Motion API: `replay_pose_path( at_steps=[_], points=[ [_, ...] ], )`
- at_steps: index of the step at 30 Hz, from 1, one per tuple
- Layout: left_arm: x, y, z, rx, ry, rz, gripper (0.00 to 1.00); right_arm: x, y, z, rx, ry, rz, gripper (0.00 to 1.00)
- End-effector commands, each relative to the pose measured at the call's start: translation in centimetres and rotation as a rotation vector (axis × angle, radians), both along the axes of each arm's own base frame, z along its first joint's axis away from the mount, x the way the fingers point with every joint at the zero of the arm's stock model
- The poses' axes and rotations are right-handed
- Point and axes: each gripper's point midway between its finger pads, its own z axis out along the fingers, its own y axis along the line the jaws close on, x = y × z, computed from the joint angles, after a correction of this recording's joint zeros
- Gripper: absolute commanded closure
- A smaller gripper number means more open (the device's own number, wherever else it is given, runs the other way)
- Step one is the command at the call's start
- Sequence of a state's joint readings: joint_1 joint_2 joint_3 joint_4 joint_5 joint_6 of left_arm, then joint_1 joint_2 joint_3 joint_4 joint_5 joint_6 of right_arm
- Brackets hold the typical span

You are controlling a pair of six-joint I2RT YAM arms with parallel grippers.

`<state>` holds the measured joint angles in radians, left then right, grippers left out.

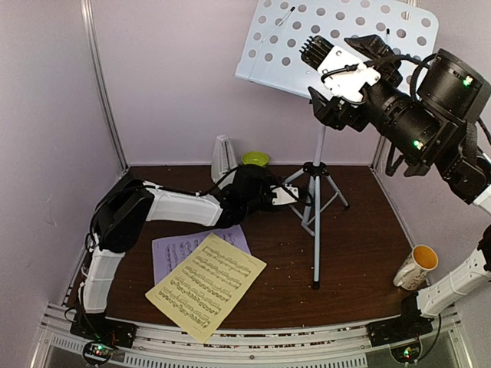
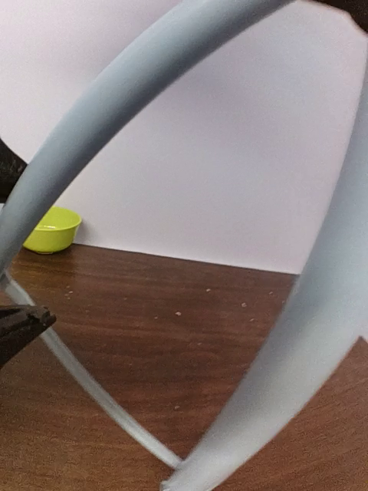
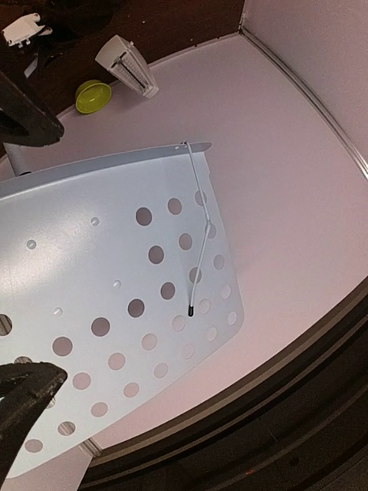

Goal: Set up the instrument practice props

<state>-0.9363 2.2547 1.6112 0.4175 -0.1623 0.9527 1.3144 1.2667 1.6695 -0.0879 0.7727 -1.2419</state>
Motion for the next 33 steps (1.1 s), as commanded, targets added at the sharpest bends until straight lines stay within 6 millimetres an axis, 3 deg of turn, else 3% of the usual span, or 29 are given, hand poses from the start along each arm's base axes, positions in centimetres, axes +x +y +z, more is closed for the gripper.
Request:
replay_pose_path(
  at_steps=[1,6,11,18,27,33],
  points=[
    [-2.7,1.8,-7.5,0.249,0.079,-0.049,0.51,-1.4,-0.1,-0.6,0.106,0.056,0.092,0.01],
    [-3.1,2.7,-5.9,0.209,0.063,-0.027,0.37,-2.4,0.5,-2.8,0.130,0.131,0.162,0.00],
    [-3.6,3.9,-4.6,0.161,0.077,-0.001,0.32,-3.4,0.8,-5.1,0.174,0.244,0.252,0.00],
    [-4.8,5.4,-3.2,0.075,0.185,-0.011,0.33,-4.8,0.6,-8.9,0.290,0.414,0.348,0.00],
    [-4.9,6.7,-2.6,0.004,0.447,-0.021,0.36,-4.5,1.5,-17.2,0.384,0.626,0.298,0.04],
    [-4.5,7.1,-0.1,-0.146,0.628,-0.074,0.36,-3.6,0.5,-21.5,0.572,0.717,0.201,0.06]
  ],
)
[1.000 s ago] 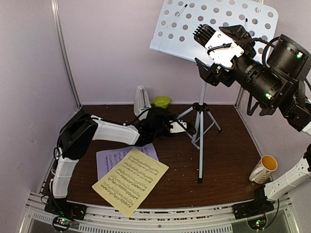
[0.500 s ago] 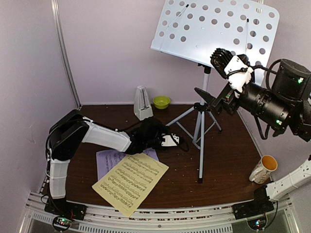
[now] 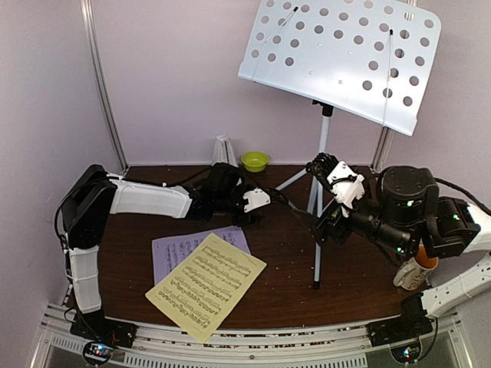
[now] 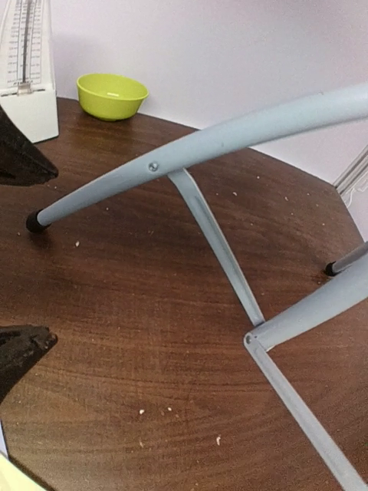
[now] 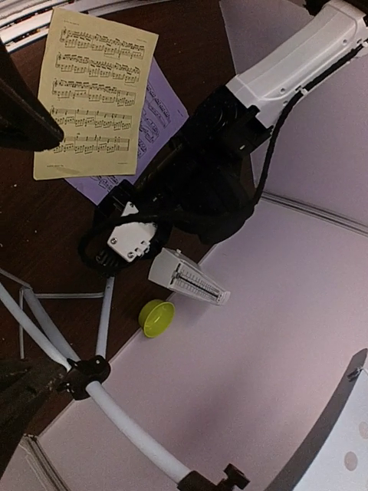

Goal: Set up the instrument practice props

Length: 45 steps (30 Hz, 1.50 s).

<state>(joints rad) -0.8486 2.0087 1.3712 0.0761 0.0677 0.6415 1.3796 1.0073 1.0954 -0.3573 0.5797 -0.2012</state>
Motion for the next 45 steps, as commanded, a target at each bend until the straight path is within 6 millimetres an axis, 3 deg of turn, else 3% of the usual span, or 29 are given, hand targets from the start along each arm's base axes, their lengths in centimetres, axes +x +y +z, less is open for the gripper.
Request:
replay_pose_path(
  at_steps=[1,5,10,17,25,45],
  points=[
    [-0.1,-0.5,4.2,-0.182,0.155,-0.035,0.36,0.7,-1.5,-1.3,0.210,0.122,-0.126,0.06],
    [0.7,-1.9,5.2,-0.195,0.171,-0.071,0.37,1.9,-2.1,-4.3,0.224,0.174,-0.222,0.10],
    [2.3,-3.2,4.9,-0.182,0.253,-0.106,0.40,4.2,-3.9,-8.2,0.270,0.266,-0.330,0.14],
    [3.7,-4.7,4.0,-0.178,0.290,-0.118,0.41,7.4,-6.3,-10.5,0.407,0.351,-0.371,0.16],
    [4.9,-5.6,3.3,-0.182,0.304,-0.089,0.48,9.1,-6.4,-11.5,0.394,0.379,-0.370,0.16],
    [4.5,-5.1,2.8,-0.176,0.314,-0.085,0.92,11.2,-5.0,-12.1,0.359,0.394,-0.367,0.17]
  ],
)
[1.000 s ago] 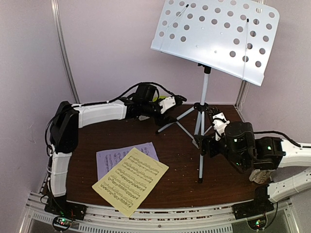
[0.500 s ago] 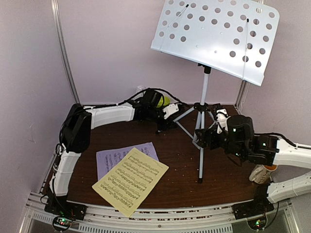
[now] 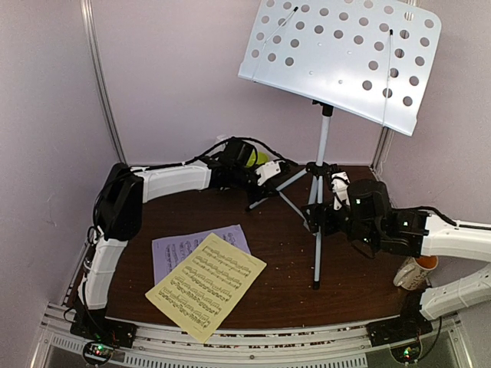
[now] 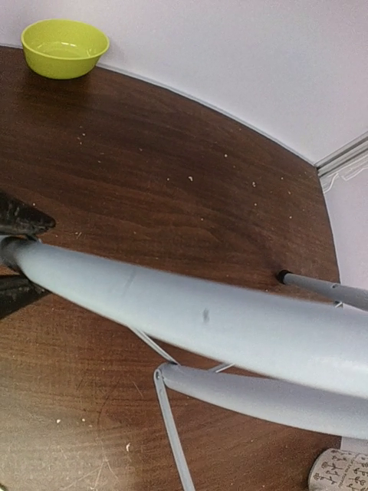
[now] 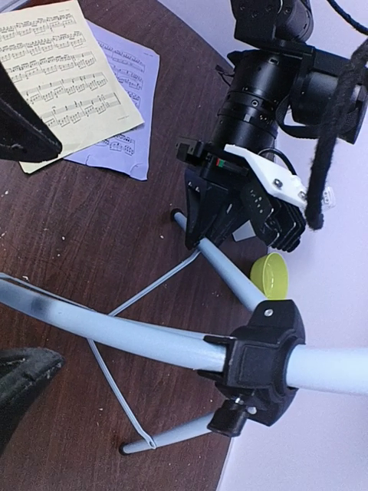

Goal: Set up the instrument practice props

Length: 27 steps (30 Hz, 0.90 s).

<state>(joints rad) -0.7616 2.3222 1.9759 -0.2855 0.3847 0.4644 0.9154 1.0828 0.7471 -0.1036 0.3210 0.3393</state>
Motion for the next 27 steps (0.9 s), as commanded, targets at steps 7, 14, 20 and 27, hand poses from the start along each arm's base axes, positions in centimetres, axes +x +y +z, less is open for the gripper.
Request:
replay_pose_path(
  at_steps=[7,14,20,27],
  points=[
    [-0.4,0.9,1.3,-0.040,-0.020,0.034,1.00,0.9,0.5,1.2,0.027,-0.030,-0.004,0.18],
    [-0.5,1.9,1.7,-0.047,-0.025,0.058,1.00,1.2,0.6,1.2,0.015,-0.031,-0.007,0.20],
    [0.0,4.0,1.7,-0.047,-0.028,0.112,1.00,1.3,0.6,1.3,0.014,-0.035,-0.008,0.21],
    [0.3,7.5,0.0,-0.006,-0.011,0.199,1.00,1.6,1.7,1.4,0.028,-0.031,0.021,0.22]
  ],
)
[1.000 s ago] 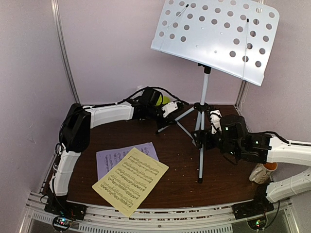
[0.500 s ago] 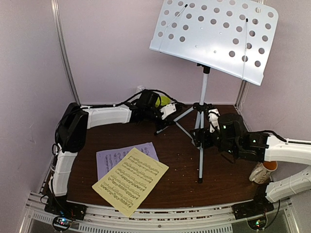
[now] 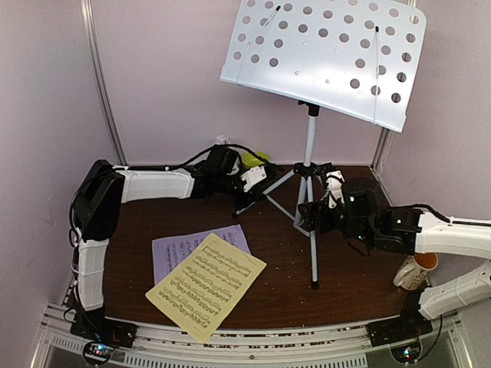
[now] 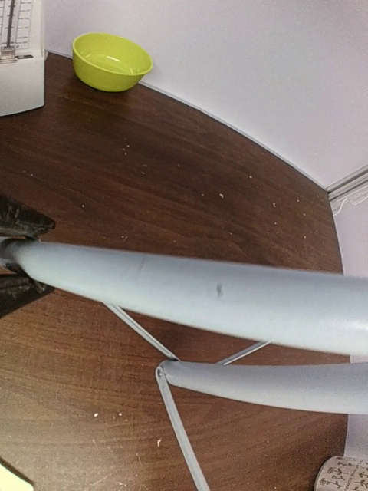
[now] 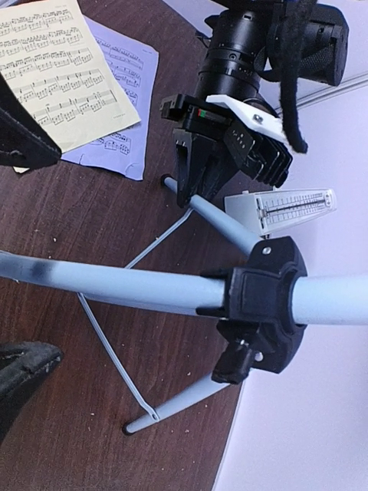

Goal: Set up the instrument practice props

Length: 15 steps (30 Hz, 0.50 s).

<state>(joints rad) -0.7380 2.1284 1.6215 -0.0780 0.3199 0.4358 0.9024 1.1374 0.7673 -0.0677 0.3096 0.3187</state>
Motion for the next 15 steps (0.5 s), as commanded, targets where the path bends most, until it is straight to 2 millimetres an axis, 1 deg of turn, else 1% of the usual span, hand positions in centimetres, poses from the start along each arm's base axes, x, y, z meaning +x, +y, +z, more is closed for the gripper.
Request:
replay_pose_path(
  at_steps=[1,4,8,10,13,15],
  points=[
    [1.3,3.8,-0.3,0.016,0.033,0.121,1.00,0.7,1.1,1.7,0.046,-0.027,0.020,0.22],
    [1.4,6.1,-1.1,0.028,0.037,0.183,1.00,0.8,1.6,1.8,0.053,-0.026,0.033,0.22],
    [1.4,9.2,-1.6,0.031,0.052,0.265,1.00,0.7,2.5,1.8,0.067,-0.023,0.068,0.22],
    [1.5,10.5,-1.8,0.038,0.062,0.311,1.00,0.8,3.0,1.7,0.069,-0.018,0.081,0.23],
    [1.8,12.5,-2.3,0.050,0.091,0.426,1.00,0.8,3.5,1.6,0.073,-0.012,0.096,0.24],
    [1.4,13.4,-3.0,0.049,0.130,0.483,1.00,0.9,3.7,1.7,0.078,-0.012,0.102,0.24]
  ],
)
